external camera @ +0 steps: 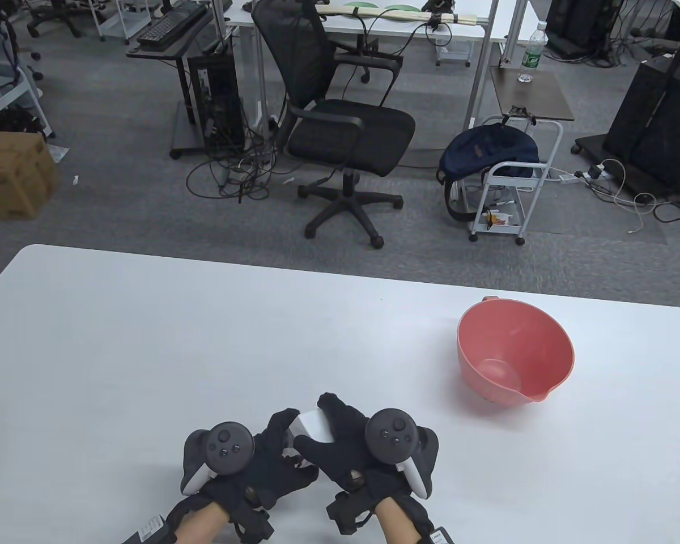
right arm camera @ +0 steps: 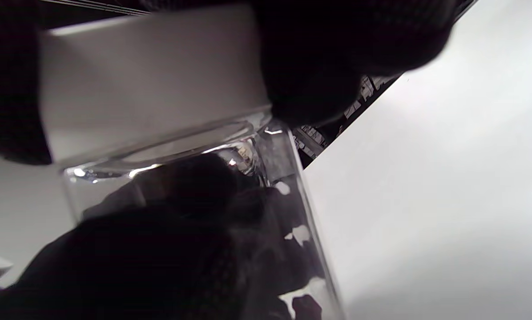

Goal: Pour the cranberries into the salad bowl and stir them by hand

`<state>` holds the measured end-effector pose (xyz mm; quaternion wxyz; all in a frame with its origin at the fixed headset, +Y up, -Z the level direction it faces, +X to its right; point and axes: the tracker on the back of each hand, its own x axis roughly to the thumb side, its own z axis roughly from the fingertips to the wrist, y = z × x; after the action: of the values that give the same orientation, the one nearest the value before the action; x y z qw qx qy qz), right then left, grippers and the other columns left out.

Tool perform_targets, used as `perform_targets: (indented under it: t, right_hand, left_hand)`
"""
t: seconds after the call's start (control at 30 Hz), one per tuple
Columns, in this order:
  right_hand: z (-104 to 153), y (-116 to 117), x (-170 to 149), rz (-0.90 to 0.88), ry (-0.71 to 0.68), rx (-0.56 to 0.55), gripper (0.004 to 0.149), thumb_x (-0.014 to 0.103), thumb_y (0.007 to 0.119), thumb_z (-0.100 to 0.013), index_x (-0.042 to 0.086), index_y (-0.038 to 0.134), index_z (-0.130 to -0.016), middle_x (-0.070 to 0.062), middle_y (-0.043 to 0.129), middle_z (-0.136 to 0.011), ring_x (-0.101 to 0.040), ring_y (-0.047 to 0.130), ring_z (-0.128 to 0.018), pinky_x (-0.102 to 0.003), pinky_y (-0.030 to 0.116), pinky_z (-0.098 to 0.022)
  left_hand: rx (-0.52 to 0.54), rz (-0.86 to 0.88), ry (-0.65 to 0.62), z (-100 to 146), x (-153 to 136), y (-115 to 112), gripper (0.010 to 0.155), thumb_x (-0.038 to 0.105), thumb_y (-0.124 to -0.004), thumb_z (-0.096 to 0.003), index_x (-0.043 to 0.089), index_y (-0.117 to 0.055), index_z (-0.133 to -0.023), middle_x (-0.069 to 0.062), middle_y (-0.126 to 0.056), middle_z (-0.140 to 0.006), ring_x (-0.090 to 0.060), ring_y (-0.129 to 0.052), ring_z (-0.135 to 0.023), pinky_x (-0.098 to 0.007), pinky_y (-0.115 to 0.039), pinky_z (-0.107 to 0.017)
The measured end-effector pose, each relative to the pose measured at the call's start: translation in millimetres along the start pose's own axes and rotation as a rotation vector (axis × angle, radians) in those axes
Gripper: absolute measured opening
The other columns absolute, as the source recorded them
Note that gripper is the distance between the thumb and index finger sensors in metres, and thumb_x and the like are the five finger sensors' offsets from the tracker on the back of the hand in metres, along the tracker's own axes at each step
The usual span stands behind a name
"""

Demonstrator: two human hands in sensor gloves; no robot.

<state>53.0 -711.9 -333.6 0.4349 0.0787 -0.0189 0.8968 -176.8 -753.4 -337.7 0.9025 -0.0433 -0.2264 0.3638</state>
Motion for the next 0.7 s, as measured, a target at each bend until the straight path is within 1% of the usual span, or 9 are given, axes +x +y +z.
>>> perform_targets:
  t: [0.27,0.3,0.33,0.37,0.4,0.47,0.53,0.63,0.7]
  right_hand:
    - [-4.4,-1.0,-8.1,-0.075,-0.071,0.068,0.094,0.078,0.095,-0.026,0.022,0.072,-0.097,-0.008,0.093,-0.083,-0.022,0.096,-0.040,-0.030,0.087,-0.027]
    - [-5.7,-3.7,-9.0,-0.103,-0.115,0.084,0.091,0.077,0.097,-0.025,0.024,0.074,-0.096,-0.007,0.093,-0.084,-0.023,0.095,-0.042,-0.031,0.086,-0.029]
    - [-6.2,-6.0,-9.3,-0.150,-0.126,0.132,0.090,0.075,0.099,-0.025,0.025,0.075,-0.096,-0.008,0.093,-0.085,-0.025,0.094,-0.045,-0.032,0.085,-0.032]
    - [-5.7,-7.8,-8.8,-0.170,-0.133,0.141,0.089,0.072,0.102,-0.024,0.027,0.076,-0.096,-0.007,0.092,-0.087,-0.027,0.093,-0.049,-0.034,0.084,-0.035]
    - [-6.8,-9.8,-9.2,-0.174,-0.152,0.163,0.087,0.070,0.103,-0.024,0.032,0.075,-0.097,-0.004,0.092,-0.091,-0.027,0.092,-0.053,-0.034,0.084,-0.038]
    - [-6.8,-11.2,-14.4,-0.243,-0.134,0.272,0.084,0.066,0.103,-0.027,0.040,0.070,-0.100,0.003,0.085,-0.101,-0.027,0.086,-0.067,-0.037,0.081,-0.050]
    - [-6.4,-9.9,-19.0,-0.307,-0.121,0.365,0.079,0.059,0.104,-0.032,0.046,0.068,-0.101,0.007,0.076,-0.109,-0.029,0.078,-0.078,-0.043,0.075,-0.060]
    - [-5.3,-9.0,-21.7,-0.314,-0.105,0.423,0.071,0.051,0.103,-0.037,0.052,0.068,-0.098,0.009,0.068,-0.116,-0.034,0.071,-0.088,-0.051,0.068,-0.067]
    - [-4.9,-9.8,-21.0,-0.295,-0.106,0.424,0.066,0.048,0.102,-0.039,0.055,0.070,-0.096,0.011,0.061,-0.120,-0.035,0.069,-0.093,-0.054,0.066,-0.069]
  left_hand:
    - [-0.016,0.052,-0.047,-3.9,-1.4,1.2,0.100,0.074,-0.098,-0.0347,0.030,-0.045,-0.107,0.000,-0.083,-0.109,-0.025,-0.098,-0.091,-0.051,-0.082,-0.068]
    - [-0.076,0.110,-0.069,-5.7,-6.1,1.2,0.099,0.076,-0.095,-0.0350,0.029,-0.045,-0.106,0.001,-0.084,-0.108,-0.022,-0.100,-0.089,-0.049,-0.085,-0.066]
    - [-0.129,0.244,-0.080,-5.7,-6.8,-1.5,0.100,0.074,-0.097,-0.0362,0.026,-0.044,-0.107,-0.001,-0.083,-0.108,-0.025,-0.099,-0.090,-0.052,-0.082,-0.067]
    - [-0.117,0.258,-0.080,-5.0,-5.1,-2.9,0.101,0.071,-0.099,-0.0360,0.025,-0.044,-0.107,-0.002,-0.082,-0.109,-0.028,-0.097,-0.091,-0.055,-0.080,-0.067]
    - [-0.107,0.198,-0.097,-5.3,-3.1,-1.2,0.101,0.074,-0.098,-0.0357,0.027,-0.044,-0.107,0.001,-0.082,-0.110,-0.024,-0.097,-0.092,-0.054,-0.081,-0.068]
    - [-0.091,0.176,-0.111,-5.3,0.2,1.2,0.102,0.074,-0.098,-0.0351,0.027,-0.042,-0.107,0.002,-0.081,-0.110,-0.023,-0.096,-0.093,-0.054,-0.080,-0.068]
    - [-0.102,0.162,-0.119,-5.0,1.1,-0.3,0.102,0.074,-0.098,-0.0352,0.027,-0.042,-0.107,0.003,-0.081,-0.111,-0.023,-0.096,-0.093,-0.054,-0.080,-0.069]
    - [-0.109,0.129,-0.113,-5.3,-1.1,-2.8,0.102,0.074,-0.097,-0.0356,0.028,-0.042,-0.107,0.003,-0.080,-0.111,-0.023,-0.095,-0.094,-0.054,-0.080,-0.069]
    - [-0.103,0.112,-0.106,-5.2,-2.3,-3.1,0.101,0.075,-0.097,-0.0357,0.030,-0.041,-0.108,0.003,-0.080,-0.111,-0.023,-0.095,-0.094,-0.054,-0.080,-0.069]
